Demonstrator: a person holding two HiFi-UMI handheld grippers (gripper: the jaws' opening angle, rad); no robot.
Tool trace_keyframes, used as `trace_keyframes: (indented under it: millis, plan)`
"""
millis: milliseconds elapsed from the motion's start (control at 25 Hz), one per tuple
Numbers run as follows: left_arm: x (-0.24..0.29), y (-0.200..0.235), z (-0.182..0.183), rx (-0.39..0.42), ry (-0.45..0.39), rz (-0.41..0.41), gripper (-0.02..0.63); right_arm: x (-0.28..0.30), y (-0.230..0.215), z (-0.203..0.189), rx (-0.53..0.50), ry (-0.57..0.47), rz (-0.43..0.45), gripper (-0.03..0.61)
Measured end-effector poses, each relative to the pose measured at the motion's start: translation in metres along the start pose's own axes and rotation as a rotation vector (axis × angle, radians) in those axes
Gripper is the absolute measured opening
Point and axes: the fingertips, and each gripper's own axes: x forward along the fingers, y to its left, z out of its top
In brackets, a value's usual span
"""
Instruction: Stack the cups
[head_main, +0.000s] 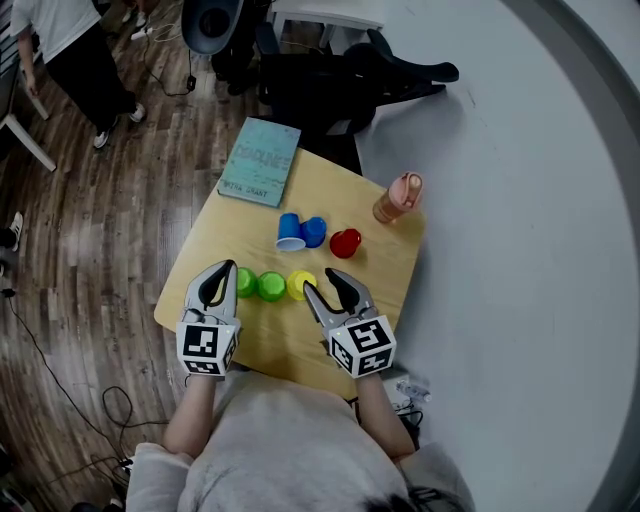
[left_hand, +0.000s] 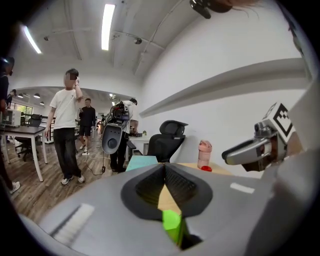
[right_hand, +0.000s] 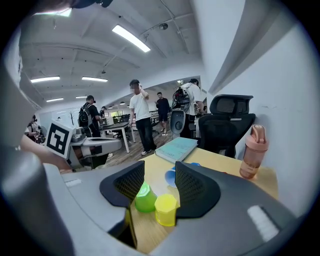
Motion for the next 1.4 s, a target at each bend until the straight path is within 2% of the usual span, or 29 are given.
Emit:
trace_keyframes:
  millis: [200, 280, 640, 1000, 1400]
  plan:
    - [-0.005, 0.006, -0.004, 0.017, 0.023, -0.004, 0.058, 0.012, -0.002, 0.034, 0.046, -0.079, 0.077, 0.19]
    - [-0.007, 0.01, -0.007, 0.015, 0.033, -0.003, 0.058, 0.02, -0.005, 0.043, 0.078, -0.067, 0.093, 0.19]
    - [-0.002, 0.032, -0.009, -0.002, 0.043, -0.01, 0.058, 0.077, -0.022, 0.024, 0.142, 0.267, 0.068, 0.158]
    - [0.02, 0.051, -0.015, -0.026, 0.059, -0.05, 0.058, 0.133, -0.035, -0.009, 0.219, 0.485, 0.038, 0.16]
    - [0.039, 0.073, -0.019, -0.061, 0.063, -0.086, 0.058, 0.173, -0.06, -0.045, 0.232, 0.72, -0.06, 0.16]
